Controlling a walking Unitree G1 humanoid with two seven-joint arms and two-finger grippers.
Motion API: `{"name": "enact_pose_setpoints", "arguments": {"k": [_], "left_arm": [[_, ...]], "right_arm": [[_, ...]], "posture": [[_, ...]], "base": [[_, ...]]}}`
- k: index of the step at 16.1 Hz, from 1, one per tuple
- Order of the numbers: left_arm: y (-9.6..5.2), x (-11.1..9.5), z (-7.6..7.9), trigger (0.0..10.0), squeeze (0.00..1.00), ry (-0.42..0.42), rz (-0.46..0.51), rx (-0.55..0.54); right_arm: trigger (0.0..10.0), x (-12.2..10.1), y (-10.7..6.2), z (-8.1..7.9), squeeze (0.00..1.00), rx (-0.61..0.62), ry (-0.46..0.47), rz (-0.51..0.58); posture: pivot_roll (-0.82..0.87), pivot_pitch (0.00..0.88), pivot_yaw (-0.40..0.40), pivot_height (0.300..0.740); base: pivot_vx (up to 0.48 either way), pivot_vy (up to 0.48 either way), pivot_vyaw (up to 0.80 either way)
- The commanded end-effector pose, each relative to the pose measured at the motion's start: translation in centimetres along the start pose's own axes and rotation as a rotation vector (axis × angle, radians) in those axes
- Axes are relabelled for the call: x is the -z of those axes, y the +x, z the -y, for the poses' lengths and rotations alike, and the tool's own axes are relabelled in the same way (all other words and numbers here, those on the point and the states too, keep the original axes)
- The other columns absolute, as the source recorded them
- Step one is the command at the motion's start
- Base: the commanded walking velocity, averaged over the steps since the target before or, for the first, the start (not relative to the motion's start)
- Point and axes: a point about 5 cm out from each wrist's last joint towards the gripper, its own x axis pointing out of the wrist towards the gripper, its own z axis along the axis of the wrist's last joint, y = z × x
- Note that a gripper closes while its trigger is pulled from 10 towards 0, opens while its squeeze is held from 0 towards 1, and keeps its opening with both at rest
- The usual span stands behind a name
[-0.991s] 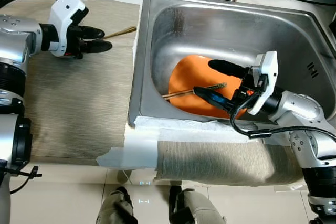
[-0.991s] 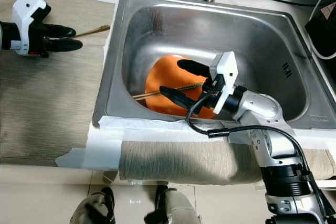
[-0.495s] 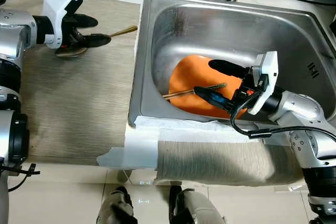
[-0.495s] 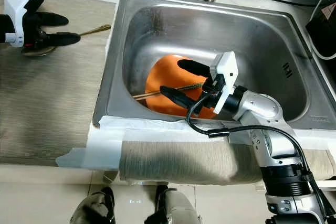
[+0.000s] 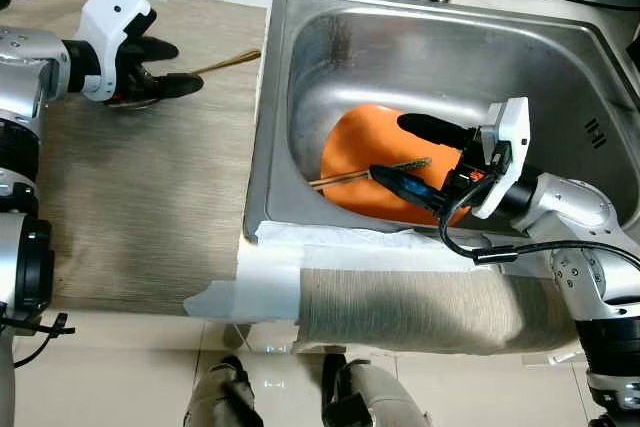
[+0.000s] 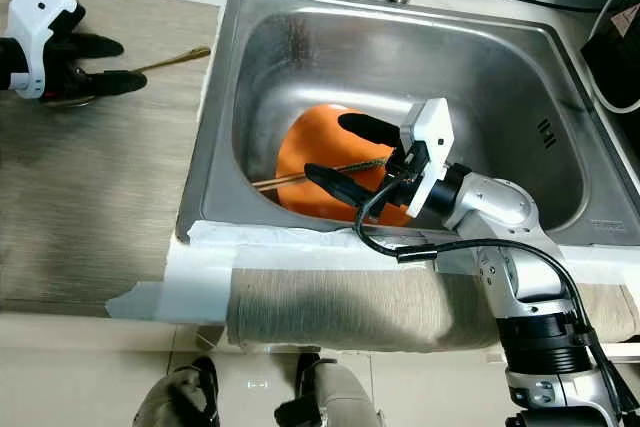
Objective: Kitchen organization
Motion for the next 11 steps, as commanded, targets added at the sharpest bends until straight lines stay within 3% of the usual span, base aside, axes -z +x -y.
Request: {"name": "enact_pose_setpoints", "arguments": {"k": [1, 2, 3, 4, 11], "left_arm": [[-0.22, 0.87, 0.04, 4.8, 0.00, -0.004, -0.042, 0.011], [-0.19, 1.06, 0.11, 3.7, 0.00, -0.008, -0.053, 0.020], [-0.18, 1.18, 0.16, 0.6, 0.00, -0.007, -0.060, 0.028], [-0.19, 1.42, 0.26, 0.0, 0.00, -0.010, -0.074, 0.045], [-0.25, 1.38, 0.34, 0.0, 0.00, -0.018, -0.062, 0.064]], "right_arm": [[10.0, -0.42, -0.35, 0.48, 0.00, 0.020, -0.022, 0.003], [10.0, -0.42, -0.33, 0.48, 0.00, 0.018, -0.022, 0.003], [10.0, -0.41, -0.33, 0.48, 0.00, 0.018, -0.021, 0.002], [10.0, -0.38, -0.35, 0.45, 0.00, 0.014, -0.021, -0.002], [10.0, -0.41, -0.47, 0.56, 0.00, 0.022, -0.026, -0.002]], "posture": [[-0.16, 0.227, -0.097, 0.740], [-0.16, 0.227, -0.097, 0.740], [-0.16, 0.227, -0.097, 0.740], [-0.16, 0.227, -0.097, 0.740], [-0.16, 0.231, -0.096, 0.740]], "base": [[0.000, 0.000, 0.00], [0.000, 0.000, 0.00], [0.000, 0.000, 0.00], [0.000, 0.000, 0.00], [0.000, 0.000, 0.00]]}}
